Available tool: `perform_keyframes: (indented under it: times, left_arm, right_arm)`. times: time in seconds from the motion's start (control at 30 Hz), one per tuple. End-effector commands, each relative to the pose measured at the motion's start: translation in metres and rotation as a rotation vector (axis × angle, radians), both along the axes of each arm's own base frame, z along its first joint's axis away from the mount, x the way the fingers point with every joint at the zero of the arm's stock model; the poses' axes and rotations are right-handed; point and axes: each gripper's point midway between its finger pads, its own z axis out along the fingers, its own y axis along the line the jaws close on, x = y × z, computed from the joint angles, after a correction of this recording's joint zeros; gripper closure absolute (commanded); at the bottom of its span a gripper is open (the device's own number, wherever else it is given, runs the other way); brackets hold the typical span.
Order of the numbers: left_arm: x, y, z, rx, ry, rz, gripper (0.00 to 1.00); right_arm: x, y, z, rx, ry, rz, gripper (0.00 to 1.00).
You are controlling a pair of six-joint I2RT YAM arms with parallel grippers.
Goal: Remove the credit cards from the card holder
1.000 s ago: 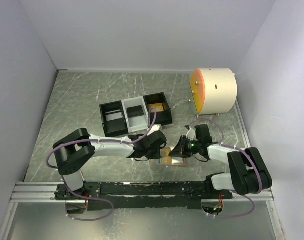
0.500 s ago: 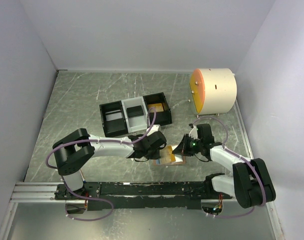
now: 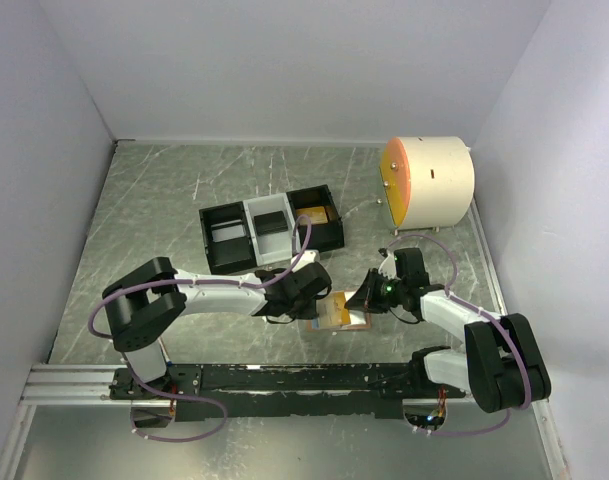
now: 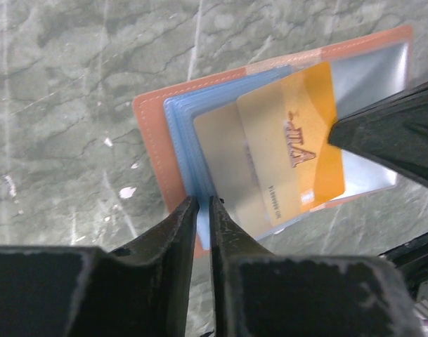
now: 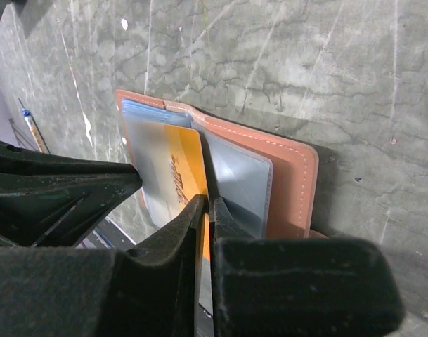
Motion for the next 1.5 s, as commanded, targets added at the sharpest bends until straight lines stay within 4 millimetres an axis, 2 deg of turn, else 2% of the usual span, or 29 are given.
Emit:
perform_keyframes:
  times: [0.0, 0.1, 0.27, 0.37, 0.43, 0.57, 0.77, 0.97, 1.1, 1.27, 1.37, 1.47]
  left_arm:
    - [-0.002, 0.023, 0.004, 0.084, -0.009, -0.017, 0.73]
    - [0.002, 0.009, 0.022, 0.030, -0.032, -0.038, 0.68]
    - [0.005, -0.024, 0.049, -0.103, -0.061, -0.106, 0.65]
    - [0.005, -0.040, 0.049, -0.147, -0.059, -0.147, 0.64]
    - [0.004, -0.045, 0.042, -0.145, -0.044, -0.159, 0.65]
    - [0.003, -0.042, 0.020, -0.079, -0.014, -0.149, 0.69]
    - [-0.005, -0.024, -0.007, 0.007, 0.032, -0.137, 0.79]
    - [-0.011, -0.006, -0.023, 0.077, 0.056, -0.113, 0.84]
    - [-0.011, -0.001, -0.024, 0.096, 0.056, -0.104, 0.85]
    - [-0.009, -0.001, -0.023, 0.104, 0.051, -0.104, 0.86]
    - [-0.009, -0.001, -0.023, 0.107, 0.053, -0.105, 0.87]
    - [-0.009, 0.001, -0.022, 0.113, 0.051, -0.097, 0.87]
  right_arm:
    - [0.001, 0.001, 0.002, 0.019, -0.015, -0.001, 0.91]
    - [0.002, 0.001, 0.003, 0.018, -0.020, -0.005, 0.85]
    - [0.000, 0.003, 0.002, 0.035, -0.009, 0.003, 0.82]
    - [-0.001, 0.004, 0.000, 0.042, -0.004, -0.001, 0.79]
    - [-0.002, 0.004, 0.000, 0.047, -0.002, -0.001, 0.79]
    - [-0.002, 0.003, 0.000, 0.041, -0.005, -0.003, 0.79]
    - [-0.004, 0.005, -0.001, 0.055, -0.001, -0.005, 0.78]
    - [-0.009, 0.016, 0.006, 0.156, -0.005, 0.020, 0.75]
    - [-0.009, 0.021, 0.008, 0.188, -0.006, 0.043, 0.77]
    - [-0.006, 0.022, 0.010, 0.193, -0.005, 0.044, 0.84]
    - [-0.005, 0.020, 0.010, 0.185, -0.004, 0.028, 0.96]
    - [0.001, 0.011, 0.008, 0.111, -0.024, -0.006, 1.00]
